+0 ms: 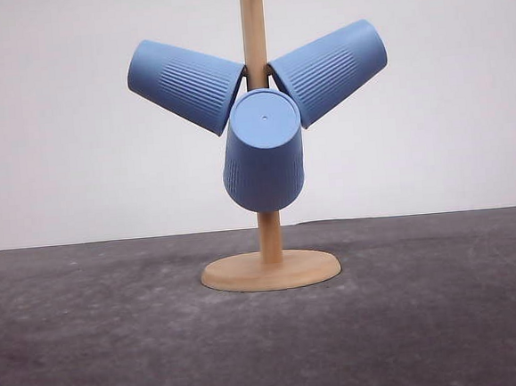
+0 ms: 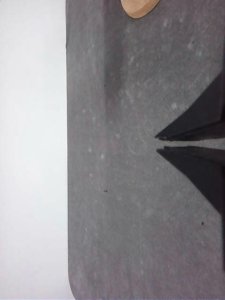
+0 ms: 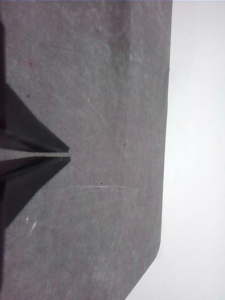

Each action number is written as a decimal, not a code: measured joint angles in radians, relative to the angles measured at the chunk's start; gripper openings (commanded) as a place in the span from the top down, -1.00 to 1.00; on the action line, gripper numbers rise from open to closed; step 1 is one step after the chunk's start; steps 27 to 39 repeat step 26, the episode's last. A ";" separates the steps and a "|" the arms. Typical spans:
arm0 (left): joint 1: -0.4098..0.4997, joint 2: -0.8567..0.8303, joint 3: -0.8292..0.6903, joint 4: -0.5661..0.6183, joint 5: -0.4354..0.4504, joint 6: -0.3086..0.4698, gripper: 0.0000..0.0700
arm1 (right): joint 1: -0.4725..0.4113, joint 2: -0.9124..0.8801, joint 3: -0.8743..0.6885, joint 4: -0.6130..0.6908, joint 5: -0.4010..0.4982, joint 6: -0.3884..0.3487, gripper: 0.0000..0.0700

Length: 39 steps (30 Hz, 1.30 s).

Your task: Place three cups

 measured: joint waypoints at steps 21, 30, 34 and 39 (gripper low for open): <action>0.000 0.000 0.000 0.000 0.000 0.000 1.00 | 0.000 0.000 0.000 0.000 0.000 0.000 0.97; 0.000 0.000 0.000 0.000 0.000 0.000 1.00 | 0.000 0.000 0.000 0.000 0.000 0.000 0.97; 0.000 0.000 0.000 0.000 0.000 0.000 1.00 | 0.000 0.000 0.000 0.000 0.000 0.000 0.97; 0.000 0.000 0.000 0.000 0.000 0.000 1.00 | 0.000 0.000 0.000 0.000 0.000 0.000 0.97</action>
